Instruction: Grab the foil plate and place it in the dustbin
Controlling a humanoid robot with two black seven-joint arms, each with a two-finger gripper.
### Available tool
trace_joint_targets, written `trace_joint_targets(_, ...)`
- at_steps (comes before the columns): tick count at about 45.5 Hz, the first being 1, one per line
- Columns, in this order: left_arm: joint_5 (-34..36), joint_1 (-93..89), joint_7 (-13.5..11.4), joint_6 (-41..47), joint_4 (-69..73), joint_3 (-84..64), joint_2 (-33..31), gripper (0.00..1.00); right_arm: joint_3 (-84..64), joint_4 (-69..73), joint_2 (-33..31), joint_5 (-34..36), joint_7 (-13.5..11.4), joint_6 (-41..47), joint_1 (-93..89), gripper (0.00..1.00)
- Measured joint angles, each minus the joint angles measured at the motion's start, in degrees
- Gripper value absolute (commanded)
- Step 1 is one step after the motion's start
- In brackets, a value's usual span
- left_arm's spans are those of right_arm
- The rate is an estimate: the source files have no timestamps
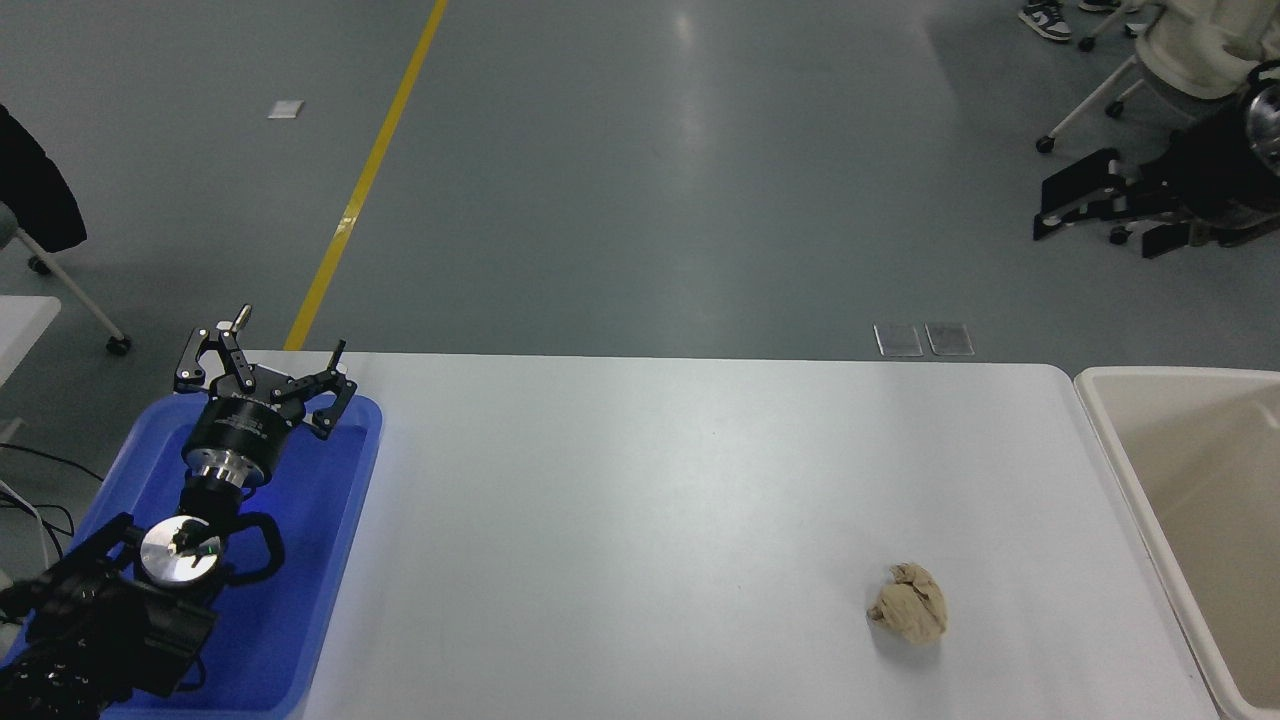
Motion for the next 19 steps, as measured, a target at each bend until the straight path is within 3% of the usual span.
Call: trace_joint_targets(19,0.0,0.0,0.0,0.0,0.0,0.0,0.0,1.00,0.8,8.3,4.3,0.1,0.0,1.8,5.4,1.00)
